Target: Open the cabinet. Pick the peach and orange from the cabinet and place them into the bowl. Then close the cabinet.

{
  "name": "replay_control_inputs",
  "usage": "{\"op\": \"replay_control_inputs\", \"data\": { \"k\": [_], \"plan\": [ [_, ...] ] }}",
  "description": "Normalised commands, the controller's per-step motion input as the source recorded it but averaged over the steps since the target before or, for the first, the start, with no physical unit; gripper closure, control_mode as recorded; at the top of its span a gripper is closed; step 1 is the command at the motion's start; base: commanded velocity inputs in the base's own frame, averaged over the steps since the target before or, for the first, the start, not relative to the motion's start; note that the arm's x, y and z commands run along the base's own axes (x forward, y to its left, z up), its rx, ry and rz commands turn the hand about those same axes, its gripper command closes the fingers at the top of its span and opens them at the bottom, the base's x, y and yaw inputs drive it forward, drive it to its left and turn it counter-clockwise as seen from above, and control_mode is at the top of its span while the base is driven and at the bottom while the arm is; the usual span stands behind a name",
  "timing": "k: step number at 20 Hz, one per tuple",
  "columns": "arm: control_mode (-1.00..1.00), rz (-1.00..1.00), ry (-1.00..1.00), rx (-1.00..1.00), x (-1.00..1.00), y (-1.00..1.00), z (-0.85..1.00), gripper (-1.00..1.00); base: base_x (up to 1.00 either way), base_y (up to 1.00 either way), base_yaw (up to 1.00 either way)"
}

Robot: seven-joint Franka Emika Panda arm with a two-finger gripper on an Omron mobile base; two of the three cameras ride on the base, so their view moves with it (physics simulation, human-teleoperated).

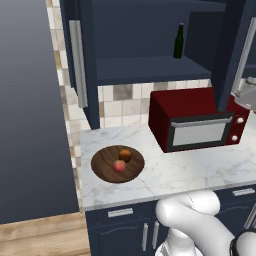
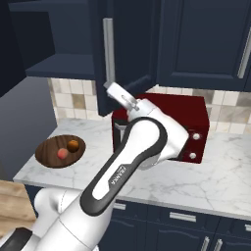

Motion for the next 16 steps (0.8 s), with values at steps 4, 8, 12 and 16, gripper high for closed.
{"op": "replay_control_inputs", "data": {
  "k": [4, 8, 12, 16],
  "plan": [
    [-1.00, 0.10, 0.01, 0.00, 0.10, 0.12, 0.00, -1.00, 0.00, 0.00, 0.00],
    [-1.00, 0.10, 0.07, 0.00, 0.27, 0.00, 0.00, -1.00, 0.00, 0.00, 0.00],
    [-1.00, 0.08, 0.15, 0.00, 0.43, 0.00, 0.00, -1.00, 0.00, 0.00, 0.00],
    [-1.00, 0.05, 0.13, 0.00, 0.46, 0.09, 0.00, -1.00, 0.00, 0.00, 0.00]
  ]
}}
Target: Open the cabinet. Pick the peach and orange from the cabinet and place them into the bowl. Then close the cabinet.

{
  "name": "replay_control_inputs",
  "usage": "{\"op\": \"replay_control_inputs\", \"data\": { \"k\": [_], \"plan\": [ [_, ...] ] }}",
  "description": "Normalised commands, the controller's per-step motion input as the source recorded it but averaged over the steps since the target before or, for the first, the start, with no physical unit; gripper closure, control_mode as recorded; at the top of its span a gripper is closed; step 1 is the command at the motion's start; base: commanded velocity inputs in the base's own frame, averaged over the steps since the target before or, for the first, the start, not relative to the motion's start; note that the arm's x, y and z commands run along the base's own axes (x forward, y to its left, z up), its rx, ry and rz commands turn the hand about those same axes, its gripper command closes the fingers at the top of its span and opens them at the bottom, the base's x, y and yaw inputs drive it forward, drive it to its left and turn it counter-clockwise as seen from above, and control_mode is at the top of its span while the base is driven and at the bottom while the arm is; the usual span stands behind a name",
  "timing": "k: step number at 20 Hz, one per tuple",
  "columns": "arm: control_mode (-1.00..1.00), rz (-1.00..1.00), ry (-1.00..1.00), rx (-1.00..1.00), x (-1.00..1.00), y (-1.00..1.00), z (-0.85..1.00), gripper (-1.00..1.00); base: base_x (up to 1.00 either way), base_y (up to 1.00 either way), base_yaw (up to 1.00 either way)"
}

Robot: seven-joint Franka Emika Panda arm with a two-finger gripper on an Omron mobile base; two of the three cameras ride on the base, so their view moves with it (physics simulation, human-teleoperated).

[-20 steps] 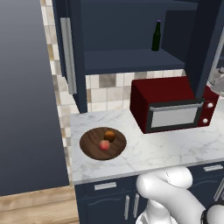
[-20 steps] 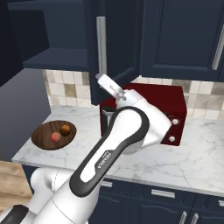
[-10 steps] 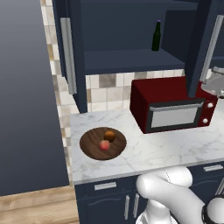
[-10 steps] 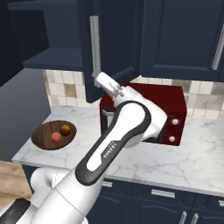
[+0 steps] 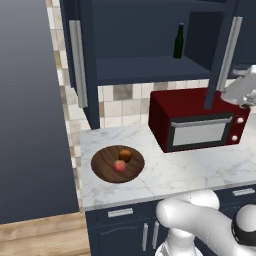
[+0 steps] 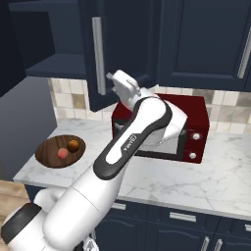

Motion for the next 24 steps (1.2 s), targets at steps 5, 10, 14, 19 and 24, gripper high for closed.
{"op": "replay_control_inputs", "data": {
  "k": [5, 10, 14, 19, 24],
  "plan": [
    [-1.00, -0.05, 0.17, 0.00, 0.48, 0.29, 0.00, -1.00, 0.00, 0.00, 0.00],
    [-1.00, -0.22, 0.23, 0.00, 0.40, 0.32, 0.00, -1.00, 0.00, 0.00, 0.00],
    [-1.00, -0.27, 0.29, 0.00, 0.44, 0.25, 0.00, -1.00, 0.00, 0.00, 0.00],
    [-1.00, -0.25, 0.31, 0.00, 0.68, 0.27, 0.00, -1.00, 0.00, 0.00, 0.00],
    [-1.00, -0.17, 0.26, 0.00, 0.98, 0.23, -0.03, -1.00, 0.00, 0.00, 0.00]
  ]
}}
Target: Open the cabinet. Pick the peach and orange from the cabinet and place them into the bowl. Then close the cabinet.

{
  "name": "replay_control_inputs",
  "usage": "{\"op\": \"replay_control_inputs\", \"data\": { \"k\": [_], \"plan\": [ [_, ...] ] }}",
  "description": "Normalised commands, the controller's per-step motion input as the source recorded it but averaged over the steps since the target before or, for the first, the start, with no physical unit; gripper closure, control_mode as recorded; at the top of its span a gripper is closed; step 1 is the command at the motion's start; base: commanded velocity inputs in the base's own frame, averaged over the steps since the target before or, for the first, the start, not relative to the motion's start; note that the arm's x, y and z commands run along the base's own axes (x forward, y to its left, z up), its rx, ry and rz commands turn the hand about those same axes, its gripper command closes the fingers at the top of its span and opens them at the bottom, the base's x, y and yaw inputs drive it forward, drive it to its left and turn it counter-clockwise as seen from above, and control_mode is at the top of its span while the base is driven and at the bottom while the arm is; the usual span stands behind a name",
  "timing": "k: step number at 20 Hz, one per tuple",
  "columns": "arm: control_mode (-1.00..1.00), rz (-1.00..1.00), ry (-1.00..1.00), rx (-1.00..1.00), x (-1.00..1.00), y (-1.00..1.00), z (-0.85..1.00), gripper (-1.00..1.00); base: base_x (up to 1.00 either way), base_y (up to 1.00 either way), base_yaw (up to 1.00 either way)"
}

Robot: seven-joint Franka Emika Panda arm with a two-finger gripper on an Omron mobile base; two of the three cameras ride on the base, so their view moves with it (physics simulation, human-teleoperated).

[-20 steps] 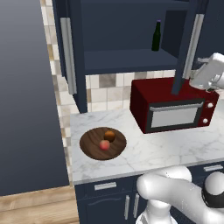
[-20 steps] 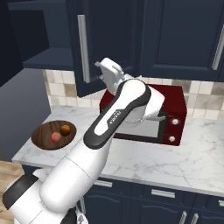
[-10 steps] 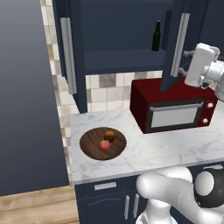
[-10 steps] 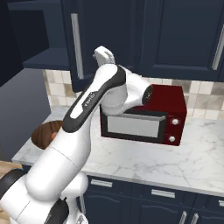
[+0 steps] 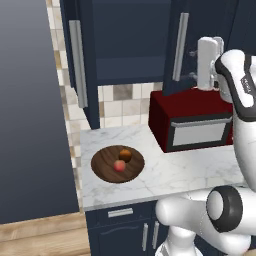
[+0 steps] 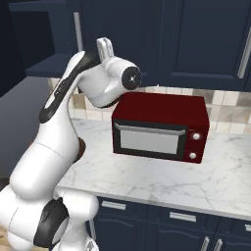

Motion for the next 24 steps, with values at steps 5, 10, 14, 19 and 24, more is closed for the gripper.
{"op": "replay_control_inputs", "data": {
  "k": [5, 10, 14, 19, 24],
  "plan": [
    [-1.00, -0.13, 0.20, 0.00, 0.97, 0.04, -0.10, -1.00, 0.00, 0.00, 0.00],
    [-1.00, -0.10, 0.08, 0.00, 0.71, 0.00, -0.23, -1.00, 0.00, 0.00, 0.00],
    [-1.00, -0.12, 0.00, 0.00, 0.37, 0.00, -0.39, -1.00, 0.00, 0.00, 0.00],
    [-1.00, -0.15, -0.02, 0.00, 0.11, 0.00, -0.48, -1.00, 0.00, 0.00, 0.00],
    [-1.00, -0.07, 0.00, 0.00, -0.20, -0.19, -0.10, -1.00, 0.00, 0.00, 0.00]
  ]
}}
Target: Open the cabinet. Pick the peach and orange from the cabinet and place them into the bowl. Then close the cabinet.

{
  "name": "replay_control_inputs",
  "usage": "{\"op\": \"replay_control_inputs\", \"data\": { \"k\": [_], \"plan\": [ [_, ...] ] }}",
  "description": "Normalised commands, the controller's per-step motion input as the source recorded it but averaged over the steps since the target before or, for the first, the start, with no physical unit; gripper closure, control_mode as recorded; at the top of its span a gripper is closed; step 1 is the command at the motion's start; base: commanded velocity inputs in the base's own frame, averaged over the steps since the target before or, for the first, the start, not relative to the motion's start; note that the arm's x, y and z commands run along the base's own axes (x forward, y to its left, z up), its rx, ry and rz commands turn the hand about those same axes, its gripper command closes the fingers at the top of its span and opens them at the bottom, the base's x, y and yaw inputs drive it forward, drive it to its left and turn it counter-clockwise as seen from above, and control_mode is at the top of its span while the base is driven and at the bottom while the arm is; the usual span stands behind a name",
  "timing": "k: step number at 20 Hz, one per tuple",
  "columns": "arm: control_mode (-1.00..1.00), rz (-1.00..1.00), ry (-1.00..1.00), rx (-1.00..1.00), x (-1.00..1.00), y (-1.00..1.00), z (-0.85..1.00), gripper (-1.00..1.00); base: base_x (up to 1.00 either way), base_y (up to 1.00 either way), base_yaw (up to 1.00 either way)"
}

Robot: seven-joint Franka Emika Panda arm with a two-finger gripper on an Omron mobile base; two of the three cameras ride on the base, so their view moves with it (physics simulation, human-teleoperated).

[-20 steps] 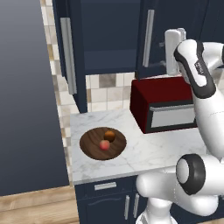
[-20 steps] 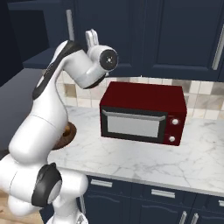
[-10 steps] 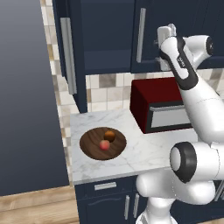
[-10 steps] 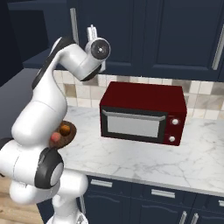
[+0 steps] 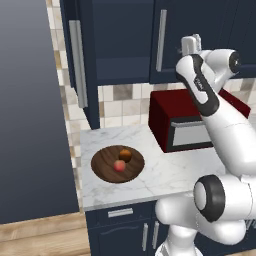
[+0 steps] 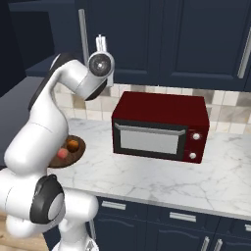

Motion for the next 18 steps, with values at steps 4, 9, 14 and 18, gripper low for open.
{"op": "replay_control_inputs", "data": {
  "k": [4, 9, 14, 18],
  "plan": [
    [-1.00, 0.00, 0.00, 0.00, -0.44, -0.21, 0.16, -1.00, 0.00, 0.00, 0.00],
    [-1.00, 0.00, 0.01, 0.00, -0.85, -0.11, 0.10, -1.00, 0.00, 0.00, 0.00],
    [-1.00, 0.00, -0.09, 0.00, -0.86, 0.00, 0.03, -1.00, 0.00, 0.00, 0.00],
    [-1.00, 0.00, -0.05, 0.00, -0.64, 0.16, 0.10, -1.00, 0.00, 0.00, 0.00]
  ]
}}
